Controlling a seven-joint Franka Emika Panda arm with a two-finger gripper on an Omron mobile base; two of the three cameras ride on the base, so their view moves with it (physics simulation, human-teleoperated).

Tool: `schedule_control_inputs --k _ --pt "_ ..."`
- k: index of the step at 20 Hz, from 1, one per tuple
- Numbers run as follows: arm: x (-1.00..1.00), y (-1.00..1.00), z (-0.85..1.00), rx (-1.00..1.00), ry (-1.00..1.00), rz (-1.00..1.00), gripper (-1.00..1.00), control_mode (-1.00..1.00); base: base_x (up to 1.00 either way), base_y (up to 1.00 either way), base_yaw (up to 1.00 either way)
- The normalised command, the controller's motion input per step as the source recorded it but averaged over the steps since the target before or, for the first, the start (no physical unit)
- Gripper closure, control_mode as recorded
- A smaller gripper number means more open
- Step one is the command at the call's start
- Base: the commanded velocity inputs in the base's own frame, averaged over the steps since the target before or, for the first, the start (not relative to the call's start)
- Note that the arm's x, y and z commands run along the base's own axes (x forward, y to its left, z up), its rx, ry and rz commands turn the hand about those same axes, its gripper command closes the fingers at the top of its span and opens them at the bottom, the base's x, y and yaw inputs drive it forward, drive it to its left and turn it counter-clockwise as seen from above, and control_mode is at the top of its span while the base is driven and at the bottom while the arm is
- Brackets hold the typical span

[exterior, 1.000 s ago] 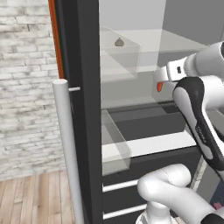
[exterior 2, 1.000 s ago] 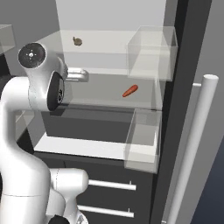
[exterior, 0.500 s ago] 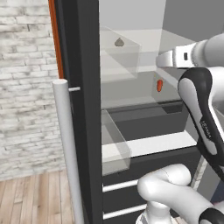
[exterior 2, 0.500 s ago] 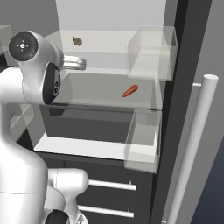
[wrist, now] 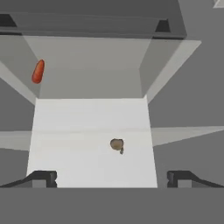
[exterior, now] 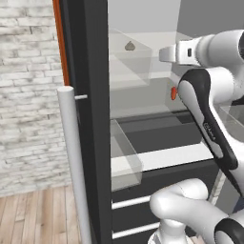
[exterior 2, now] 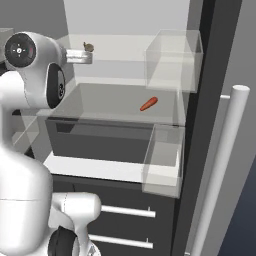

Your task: Retrieve the bottle and the shaker from the cabinet and place them next to the mixing bowl on the counter. Then add garlic from the fridge to the mixing bowl.

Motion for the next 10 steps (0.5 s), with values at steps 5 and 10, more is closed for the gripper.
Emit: schedule_control_inputs --k 5,10 --pt "0.45 0.00 0.22 -0.03 0.18 0.00 -1.00 -1.00 0.00 0.00 0.00" --pt "0.23 -0.06 -0.08 0.00 0.00 0.02 -1.00 -1.00 0.00 0.00 0.00"
